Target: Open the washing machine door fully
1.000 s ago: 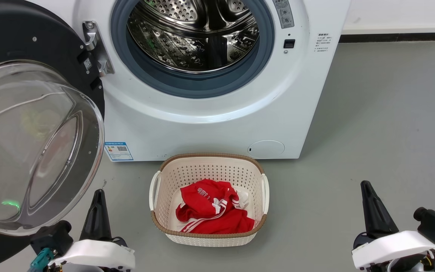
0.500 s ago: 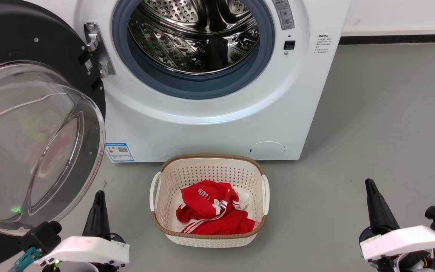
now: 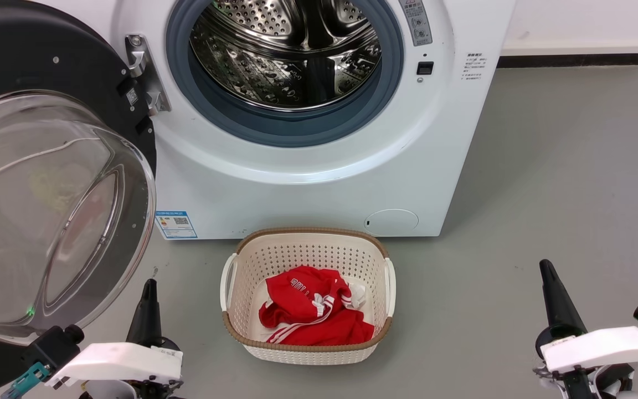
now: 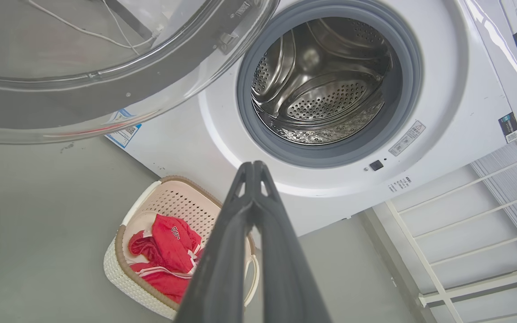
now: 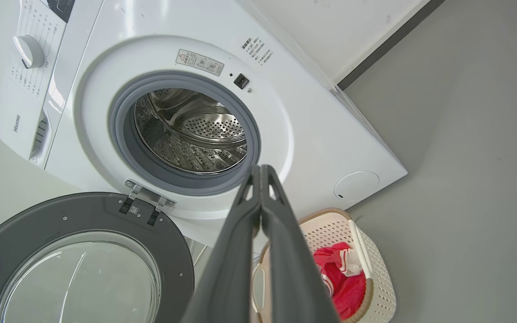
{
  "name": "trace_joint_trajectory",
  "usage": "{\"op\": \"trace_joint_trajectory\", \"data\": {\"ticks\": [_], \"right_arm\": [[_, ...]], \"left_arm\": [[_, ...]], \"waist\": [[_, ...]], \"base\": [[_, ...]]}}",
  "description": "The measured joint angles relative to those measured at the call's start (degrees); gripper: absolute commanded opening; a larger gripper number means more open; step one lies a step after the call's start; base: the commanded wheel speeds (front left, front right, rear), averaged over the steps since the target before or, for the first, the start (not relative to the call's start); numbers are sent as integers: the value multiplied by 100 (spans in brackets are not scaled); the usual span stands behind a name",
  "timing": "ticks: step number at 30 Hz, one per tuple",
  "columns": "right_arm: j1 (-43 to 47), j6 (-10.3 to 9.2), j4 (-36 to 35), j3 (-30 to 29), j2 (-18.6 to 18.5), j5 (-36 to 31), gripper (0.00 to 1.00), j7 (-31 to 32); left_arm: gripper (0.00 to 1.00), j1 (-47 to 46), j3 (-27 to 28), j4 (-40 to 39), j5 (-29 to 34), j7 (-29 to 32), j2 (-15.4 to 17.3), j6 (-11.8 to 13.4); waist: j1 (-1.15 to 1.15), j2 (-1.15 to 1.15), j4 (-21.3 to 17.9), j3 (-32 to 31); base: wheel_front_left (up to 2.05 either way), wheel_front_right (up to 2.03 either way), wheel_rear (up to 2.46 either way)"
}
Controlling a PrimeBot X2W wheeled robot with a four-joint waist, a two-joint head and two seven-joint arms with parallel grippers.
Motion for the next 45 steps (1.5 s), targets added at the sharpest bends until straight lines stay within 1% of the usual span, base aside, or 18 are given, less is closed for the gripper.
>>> {"op": "trace_joint_trajectory", "data": {"ticks": [21, 45], "right_arm": [[-112, 0, 108, -103, -15, 1423, 0, 300], [-213, -1, 221, -227, -16, 2732, 0, 593]], "left_arm": [[0, -137, 77, 168, -1470, 345, -3, -134], [0, -271, 158, 326, -2841, 680, -4, -264]], "waist": [[0, 0, 15, -43], [0, 0, 31, -93]], "base": [[0, 0, 0], [0, 0, 0]]}}
